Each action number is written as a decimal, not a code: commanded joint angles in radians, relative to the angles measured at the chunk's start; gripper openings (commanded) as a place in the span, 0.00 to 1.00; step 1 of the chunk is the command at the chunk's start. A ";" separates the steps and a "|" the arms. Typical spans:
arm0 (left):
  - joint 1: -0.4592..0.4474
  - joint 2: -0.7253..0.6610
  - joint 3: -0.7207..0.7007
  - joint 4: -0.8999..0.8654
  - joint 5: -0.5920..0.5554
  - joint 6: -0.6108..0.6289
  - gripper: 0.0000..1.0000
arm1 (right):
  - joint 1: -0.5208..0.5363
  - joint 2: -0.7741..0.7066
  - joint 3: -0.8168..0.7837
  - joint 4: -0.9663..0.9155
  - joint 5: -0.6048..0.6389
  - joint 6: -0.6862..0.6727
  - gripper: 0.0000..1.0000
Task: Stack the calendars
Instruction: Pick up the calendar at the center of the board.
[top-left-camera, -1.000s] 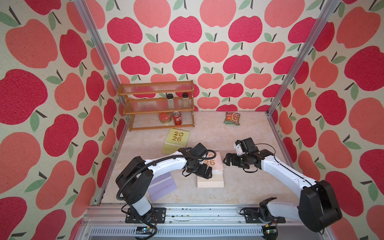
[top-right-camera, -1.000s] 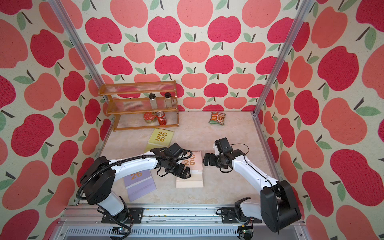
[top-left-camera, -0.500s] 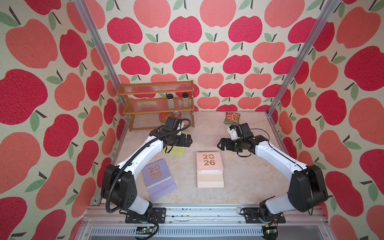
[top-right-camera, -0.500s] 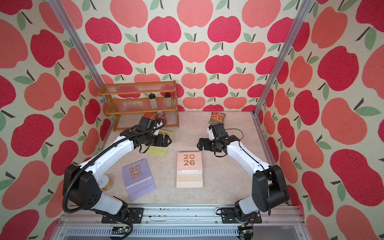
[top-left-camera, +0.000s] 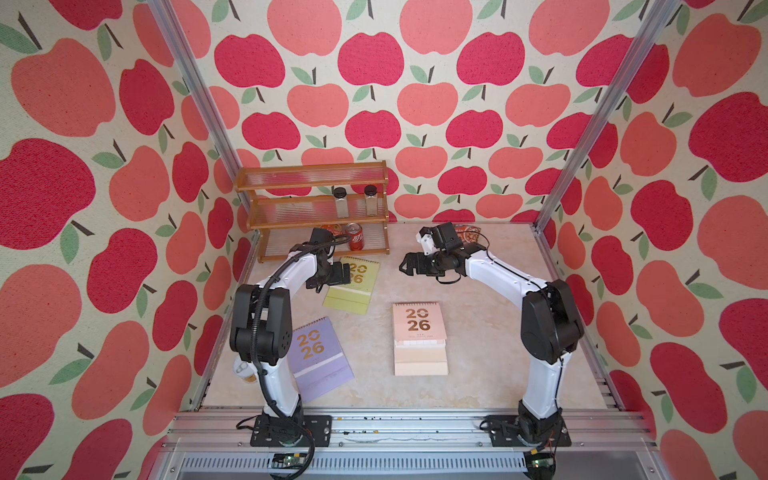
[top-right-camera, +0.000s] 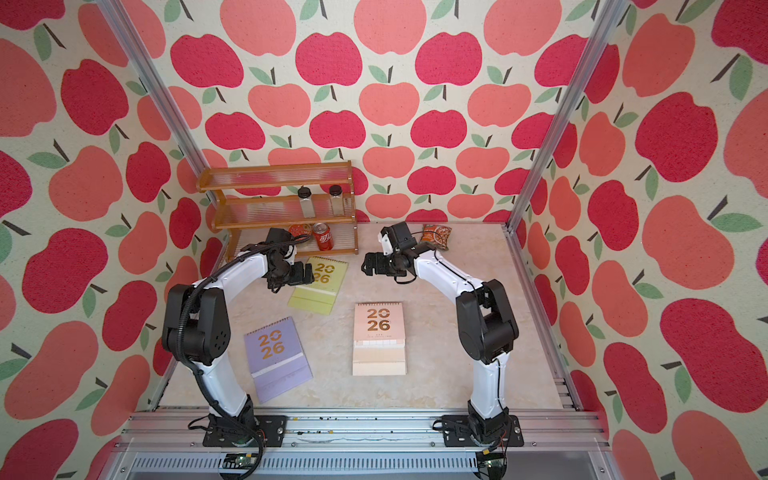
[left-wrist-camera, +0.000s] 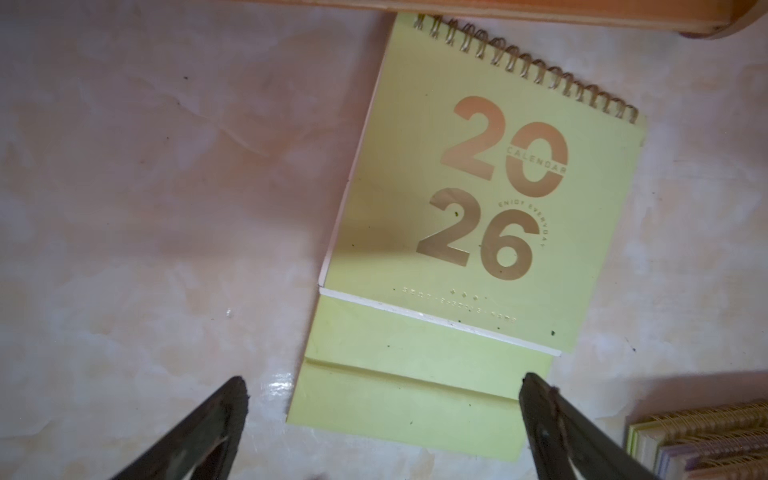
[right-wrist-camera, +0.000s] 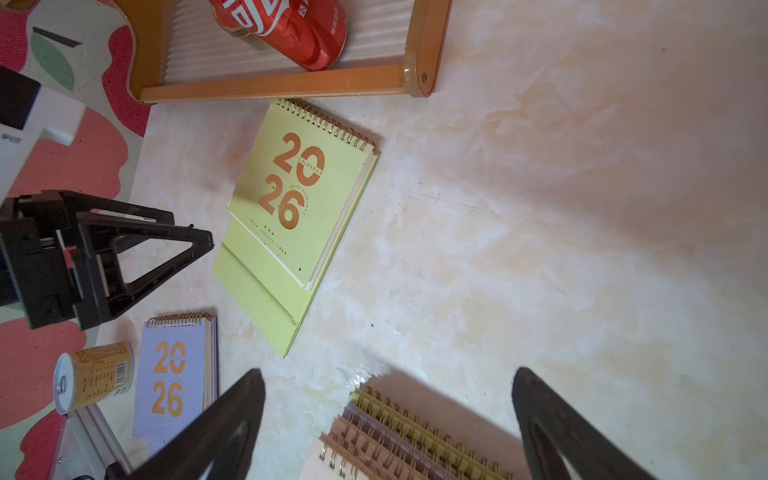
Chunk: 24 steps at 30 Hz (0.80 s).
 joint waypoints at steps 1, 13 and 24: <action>0.026 0.057 0.093 -0.014 -0.003 0.033 1.00 | 0.015 0.071 0.081 -0.001 -0.030 0.015 0.95; 0.083 0.266 0.280 -0.015 0.169 0.030 0.99 | 0.086 0.302 0.337 -0.040 -0.053 0.062 0.92; 0.074 0.333 0.303 -0.016 0.253 0.010 0.97 | 0.111 0.416 0.442 -0.064 -0.086 0.119 0.92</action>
